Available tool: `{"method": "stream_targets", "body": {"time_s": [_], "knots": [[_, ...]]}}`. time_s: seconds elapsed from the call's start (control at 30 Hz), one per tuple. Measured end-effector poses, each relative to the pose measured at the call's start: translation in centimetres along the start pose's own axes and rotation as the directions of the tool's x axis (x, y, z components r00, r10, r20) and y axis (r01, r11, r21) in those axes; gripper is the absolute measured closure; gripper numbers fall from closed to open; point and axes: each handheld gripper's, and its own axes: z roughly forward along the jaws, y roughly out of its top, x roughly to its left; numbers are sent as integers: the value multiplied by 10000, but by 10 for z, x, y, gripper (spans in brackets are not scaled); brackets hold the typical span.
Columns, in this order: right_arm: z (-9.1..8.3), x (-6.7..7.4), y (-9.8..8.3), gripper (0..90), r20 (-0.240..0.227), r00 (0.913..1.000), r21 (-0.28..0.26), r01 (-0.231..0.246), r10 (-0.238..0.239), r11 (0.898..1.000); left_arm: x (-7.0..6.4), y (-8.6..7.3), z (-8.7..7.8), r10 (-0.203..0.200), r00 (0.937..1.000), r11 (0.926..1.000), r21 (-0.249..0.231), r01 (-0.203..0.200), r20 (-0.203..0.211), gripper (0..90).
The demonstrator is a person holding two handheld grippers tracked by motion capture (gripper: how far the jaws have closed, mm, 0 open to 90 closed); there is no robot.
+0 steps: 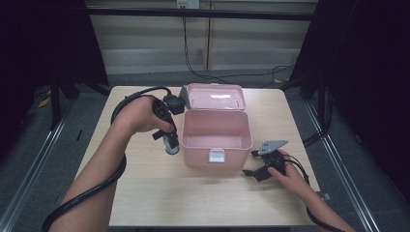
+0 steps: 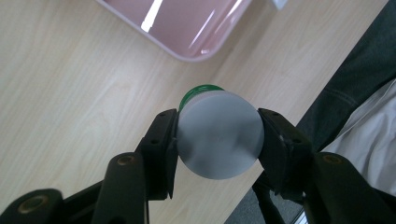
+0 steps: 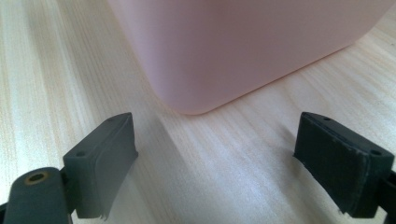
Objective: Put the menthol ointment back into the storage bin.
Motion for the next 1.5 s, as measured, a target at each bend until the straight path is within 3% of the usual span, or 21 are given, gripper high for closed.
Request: {"method": "stream_targets", "body": {"time_s": [0.2,0.63,1.13,1.33,1.5], "knots": [[0,0,0,122,1,10000,-2,-1,1,10000,2,13,-6,-73,9998,9999,-75,72,-172,503],[0,0,0,123,-3,10000,17,-24,24,10000,8,46,1,-433,9989,9991,-43,432,-166,503],[0,0,0,122,-1,10000,16,-23,23,10000,11,70,2,-631,9974,9980,-72,628,-360,503],[0,0,0,123,-2,10000,16,-21,21,10000,12,79,11,-681,9968,9977,27,683,-410,503],[0,0,0,122,-2,10000,16,-23,23,10000,15,85,24,-1034,9942,9945,153,1039,-301,503]]}}
